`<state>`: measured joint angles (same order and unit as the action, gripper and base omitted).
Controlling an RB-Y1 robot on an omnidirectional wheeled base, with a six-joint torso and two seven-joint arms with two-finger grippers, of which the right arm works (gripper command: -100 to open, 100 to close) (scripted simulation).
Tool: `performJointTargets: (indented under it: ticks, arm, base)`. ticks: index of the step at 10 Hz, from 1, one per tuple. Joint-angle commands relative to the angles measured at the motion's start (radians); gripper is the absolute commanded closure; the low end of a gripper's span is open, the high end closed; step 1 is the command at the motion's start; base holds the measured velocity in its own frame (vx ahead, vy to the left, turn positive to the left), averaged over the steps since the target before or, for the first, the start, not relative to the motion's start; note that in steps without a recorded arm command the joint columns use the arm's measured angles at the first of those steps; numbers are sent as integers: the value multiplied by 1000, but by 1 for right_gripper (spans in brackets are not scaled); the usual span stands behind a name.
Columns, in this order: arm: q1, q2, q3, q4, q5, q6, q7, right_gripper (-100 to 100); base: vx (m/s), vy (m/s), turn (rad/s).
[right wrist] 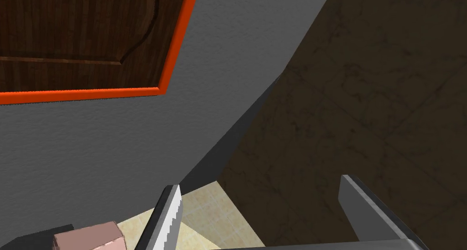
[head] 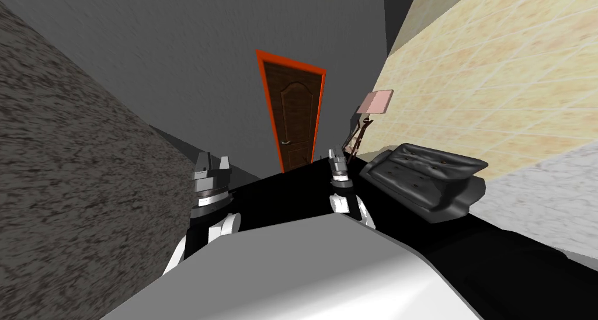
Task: Pull the door open
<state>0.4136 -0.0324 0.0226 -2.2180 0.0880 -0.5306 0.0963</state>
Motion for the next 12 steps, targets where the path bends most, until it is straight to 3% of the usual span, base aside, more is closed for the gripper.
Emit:
performJointTargets:
  ticks: [1,12]
  arm:
    - [-17,-6,-3,34,-2,-4,-5,-100]
    - [-131,-47,-14,295,-12,-39,-38,-100]
  base:
    - [80,35,24]
    - [83,22,37]
